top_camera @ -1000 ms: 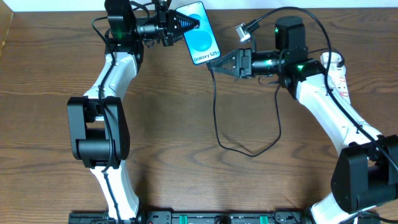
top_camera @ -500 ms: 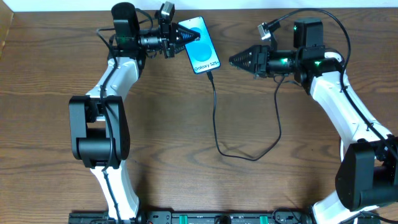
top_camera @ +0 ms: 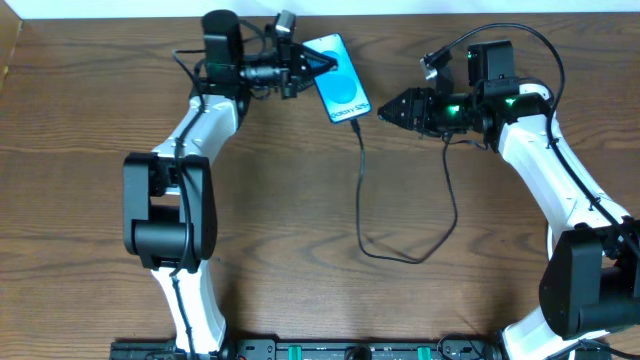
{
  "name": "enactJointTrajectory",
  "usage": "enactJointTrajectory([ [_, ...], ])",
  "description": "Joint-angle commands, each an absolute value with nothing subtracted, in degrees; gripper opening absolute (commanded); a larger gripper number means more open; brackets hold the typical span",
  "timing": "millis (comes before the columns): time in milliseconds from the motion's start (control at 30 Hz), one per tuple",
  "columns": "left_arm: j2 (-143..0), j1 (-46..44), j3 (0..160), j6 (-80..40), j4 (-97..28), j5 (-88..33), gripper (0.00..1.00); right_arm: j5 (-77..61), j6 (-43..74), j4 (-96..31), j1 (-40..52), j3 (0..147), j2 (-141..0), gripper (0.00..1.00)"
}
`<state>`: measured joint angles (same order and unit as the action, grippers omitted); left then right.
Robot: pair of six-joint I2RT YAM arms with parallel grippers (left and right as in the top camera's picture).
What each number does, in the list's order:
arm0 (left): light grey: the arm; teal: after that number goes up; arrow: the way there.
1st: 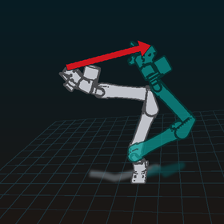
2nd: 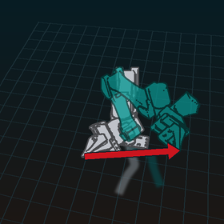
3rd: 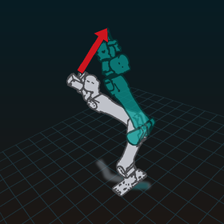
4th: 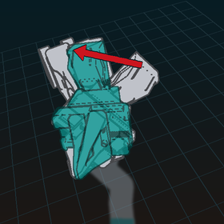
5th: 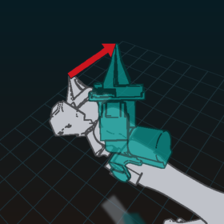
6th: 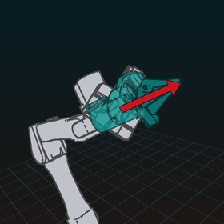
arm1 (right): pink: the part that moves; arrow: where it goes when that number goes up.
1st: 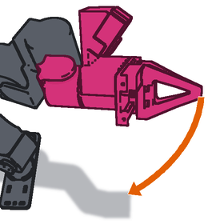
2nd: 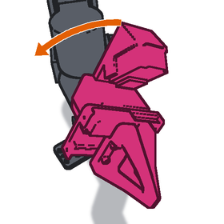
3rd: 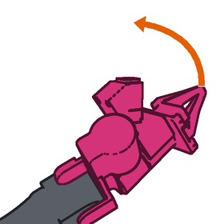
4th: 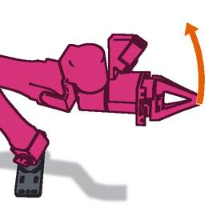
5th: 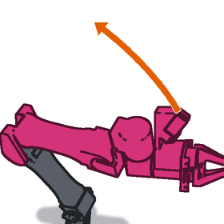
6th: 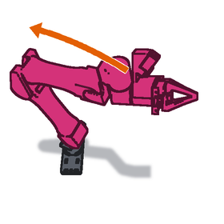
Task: Plug charger to phone and switch on socket
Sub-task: 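Open the right gripper off the plug and lower the phone with the left, then lay the phone flat on the table with the left gripper and release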
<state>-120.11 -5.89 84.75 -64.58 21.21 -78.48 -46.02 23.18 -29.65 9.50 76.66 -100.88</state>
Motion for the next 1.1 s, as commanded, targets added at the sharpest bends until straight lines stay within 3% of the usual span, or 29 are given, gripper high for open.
enactJointTrajectory([
  [0, -118.8, -6.0, 85.0, -60.8, 16.6, -71.2, 0.07, -43.4, 20.7, -31.0, 9.4, 77.1, -101.4, 0.56],
  [333, -118.8, -6.0, 85.0, -46.2, -7.5, -58.8, 0.07, -37.0, 20.6, -34.6, 9.4, 77.1, -101.4, 0.55],
  [633, -118.8, -6.0, 85.0, -25.2, -29.4, -46.6, 0.08, -36.3, 20.5, -35.4, 9.5, 77.1, -101.4, 0.56],
  [900, -118.9, -6.0, 85.0, -9.9, -35.8, -46.5, 0.07, -35.5, 20.5, -35.9, 10.1, 77.1, -101.4, 0.56],
  [1067, -119.7, -5.7, 85.0, -9.2, -35.7, -51.3, 0.07, -33.9, 20.5, -37.2, 11.2, 77.1, -101.4, 0.55],
])
